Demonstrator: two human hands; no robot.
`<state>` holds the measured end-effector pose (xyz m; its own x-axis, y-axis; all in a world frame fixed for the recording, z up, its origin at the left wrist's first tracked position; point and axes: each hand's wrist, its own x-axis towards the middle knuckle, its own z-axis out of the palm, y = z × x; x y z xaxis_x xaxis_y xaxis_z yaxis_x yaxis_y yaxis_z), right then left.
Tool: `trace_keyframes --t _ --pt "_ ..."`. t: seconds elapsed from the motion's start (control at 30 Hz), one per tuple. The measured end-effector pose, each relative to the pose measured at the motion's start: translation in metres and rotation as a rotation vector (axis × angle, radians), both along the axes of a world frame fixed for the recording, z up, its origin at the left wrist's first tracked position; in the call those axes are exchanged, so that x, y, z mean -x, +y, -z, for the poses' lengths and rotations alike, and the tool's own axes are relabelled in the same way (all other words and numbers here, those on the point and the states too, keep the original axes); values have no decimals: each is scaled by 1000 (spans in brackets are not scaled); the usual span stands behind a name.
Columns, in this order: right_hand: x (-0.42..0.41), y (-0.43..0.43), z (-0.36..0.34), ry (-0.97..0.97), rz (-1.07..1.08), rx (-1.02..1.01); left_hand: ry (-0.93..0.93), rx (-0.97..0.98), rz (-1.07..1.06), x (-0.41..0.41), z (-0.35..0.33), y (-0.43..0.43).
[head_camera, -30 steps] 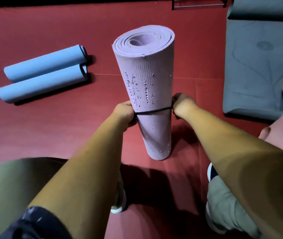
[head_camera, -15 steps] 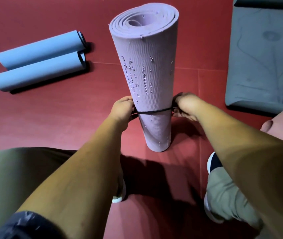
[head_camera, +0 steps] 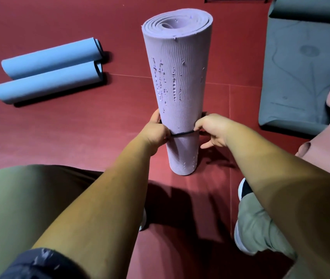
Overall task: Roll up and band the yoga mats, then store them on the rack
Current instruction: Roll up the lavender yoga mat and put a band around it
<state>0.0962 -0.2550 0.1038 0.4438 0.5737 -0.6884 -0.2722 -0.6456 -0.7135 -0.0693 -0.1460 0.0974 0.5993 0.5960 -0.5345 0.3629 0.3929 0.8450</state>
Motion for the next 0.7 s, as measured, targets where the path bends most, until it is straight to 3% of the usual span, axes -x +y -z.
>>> trace_keyframes --t 0.17,0.37,0.57,0.7 --pt "-5 2 10 -74 -28 4 55 -69 -66 -5 2 2" --pt "-11 8 -15 11 21 -12 73 -51 -161 -9 -13 5" --pt "-19 26 -69 -157 194 -103 -129 -194 -459 -13 -73 25" --pt "0 33 -146 -185 156 -181 -206 -138 -441 -15 -136 40"
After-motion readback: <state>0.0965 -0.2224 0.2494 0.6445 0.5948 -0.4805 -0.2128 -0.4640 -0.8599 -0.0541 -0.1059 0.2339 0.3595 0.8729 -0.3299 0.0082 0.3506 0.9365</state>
